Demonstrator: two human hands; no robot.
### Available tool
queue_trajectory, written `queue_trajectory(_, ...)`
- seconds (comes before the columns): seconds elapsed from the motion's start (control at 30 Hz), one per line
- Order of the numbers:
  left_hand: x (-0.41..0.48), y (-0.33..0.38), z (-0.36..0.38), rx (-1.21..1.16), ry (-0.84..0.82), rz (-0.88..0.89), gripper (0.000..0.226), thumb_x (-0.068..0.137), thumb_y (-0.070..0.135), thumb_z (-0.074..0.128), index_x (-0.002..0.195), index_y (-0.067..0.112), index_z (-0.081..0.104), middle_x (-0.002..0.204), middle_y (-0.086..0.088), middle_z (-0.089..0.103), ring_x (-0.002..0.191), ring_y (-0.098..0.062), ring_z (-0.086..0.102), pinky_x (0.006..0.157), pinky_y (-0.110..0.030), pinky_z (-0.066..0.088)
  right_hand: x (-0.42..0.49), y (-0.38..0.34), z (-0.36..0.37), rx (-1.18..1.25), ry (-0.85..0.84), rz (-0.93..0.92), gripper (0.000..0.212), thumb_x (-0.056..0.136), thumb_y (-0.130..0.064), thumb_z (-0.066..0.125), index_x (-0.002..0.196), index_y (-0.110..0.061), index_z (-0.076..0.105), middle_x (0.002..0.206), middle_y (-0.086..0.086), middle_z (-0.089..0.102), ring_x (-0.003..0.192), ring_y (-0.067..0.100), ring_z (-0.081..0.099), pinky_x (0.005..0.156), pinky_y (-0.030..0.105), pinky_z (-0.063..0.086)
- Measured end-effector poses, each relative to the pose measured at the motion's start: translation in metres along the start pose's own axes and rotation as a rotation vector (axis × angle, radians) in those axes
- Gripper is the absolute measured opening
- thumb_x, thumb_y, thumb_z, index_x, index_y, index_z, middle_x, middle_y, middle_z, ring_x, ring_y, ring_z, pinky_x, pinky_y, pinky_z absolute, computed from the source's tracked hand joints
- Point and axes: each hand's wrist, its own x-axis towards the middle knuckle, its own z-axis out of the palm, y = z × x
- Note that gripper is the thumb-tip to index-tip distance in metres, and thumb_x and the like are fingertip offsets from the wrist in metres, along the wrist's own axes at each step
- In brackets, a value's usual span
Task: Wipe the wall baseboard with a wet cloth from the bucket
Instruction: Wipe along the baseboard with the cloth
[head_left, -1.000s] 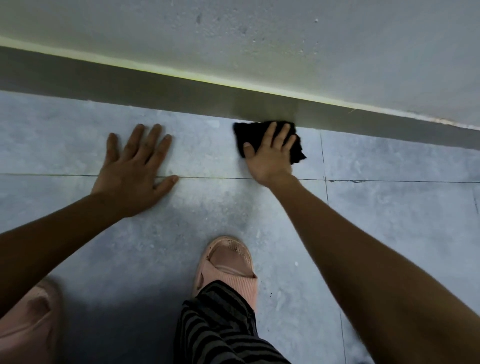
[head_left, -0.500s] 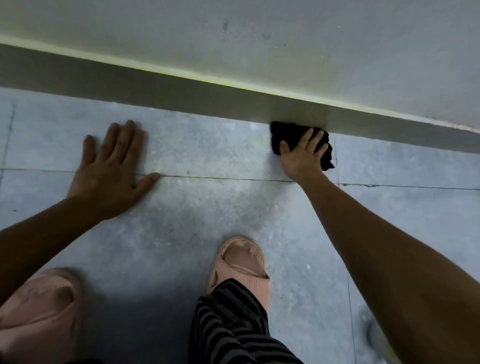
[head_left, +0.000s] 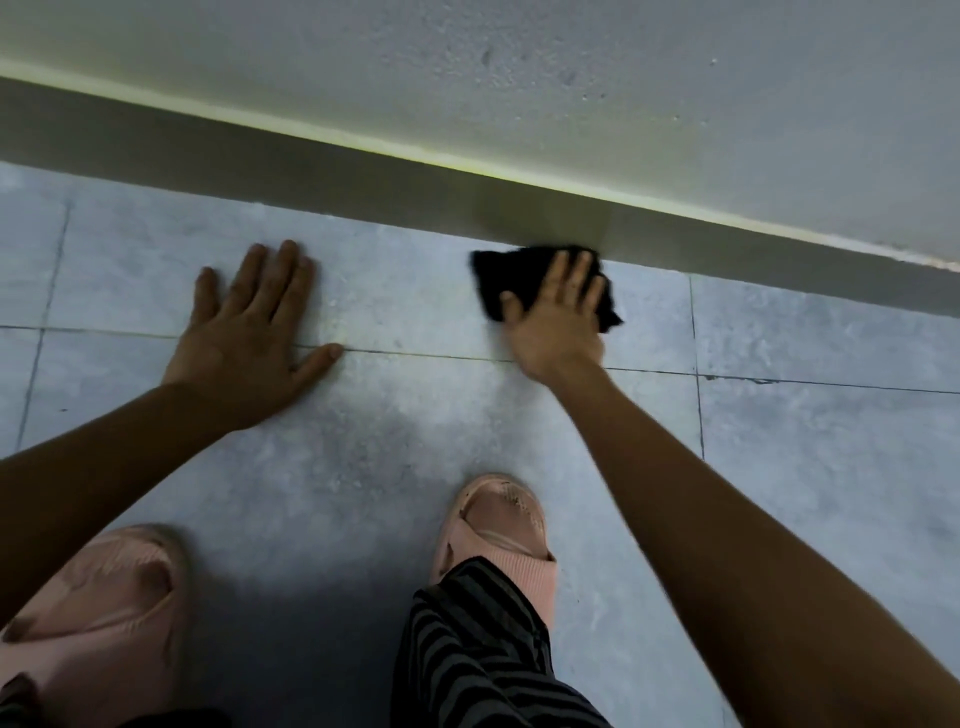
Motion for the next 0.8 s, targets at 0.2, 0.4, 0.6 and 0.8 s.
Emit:
queue_trajectory(0.2,0.001,0.004,-0.005,-0.017,0.016,0.002,0.090,0.082,0.069,0.007,0.151,0.011,0.001,0.161,-0.010,-0.002,0.147,-0.028,-0.003,0.114,-0.055,0.002,0.014,0.035,-0.031,0.101,-0.050,0.252,0.079,0.097,-0.052,0.026,0.150,-0.011,-0.015,0.157,0.010,-0.023,0.143,0.035,-0.017,0.116,0.048,-0.001)
queue_trajectory(0.4,-0.011,-0.019,-0.004,0.005,0.007,-0.009,0.089,0.082,0.069,0.006,0.150,0.012,-0.002,0.160,-0.009,-0.005,0.147,-0.027,-0.006,0.115,-0.053,0.000,-0.029,-0.073,0.009,-0.020,-0.056,-0.040,0.080,0.096,-0.051,0.026,0.149,-0.010,-0.018,0.155,0.011,-0.028,0.142,0.035,-0.020,0.116,0.047,0.003)
queue_trajectory(0.6,-0.018,-0.038,-0.010,0.048,0.026,0.021,0.090,0.082,0.072,0.006,0.151,0.015,-0.003,0.161,-0.006,-0.003,0.147,-0.023,-0.005,0.116,-0.047,-0.001,-0.051,-0.121,0.018,-0.066,-0.060,-0.312,0.076,0.097,-0.050,0.026,0.150,-0.016,-0.015,0.156,0.004,-0.026,0.143,0.029,-0.023,0.117,0.044,0.002)
queue_trajectory(0.8,-0.041,-0.068,-0.018,0.043,0.049,-0.056,0.092,0.083,0.074,0.010,0.150,0.014,-0.006,0.160,-0.005,-0.007,0.147,-0.021,-0.008,0.110,-0.034,-0.024,-0.043,-0.061,0.006,-0.029,0.031,-0.064,0.076,0.097,-0.050,0.026,0.152,-0.012,-0.011,0.158,0.008,-0.019,0.145,0.030,-0.014,0.117,0.047,0.010)
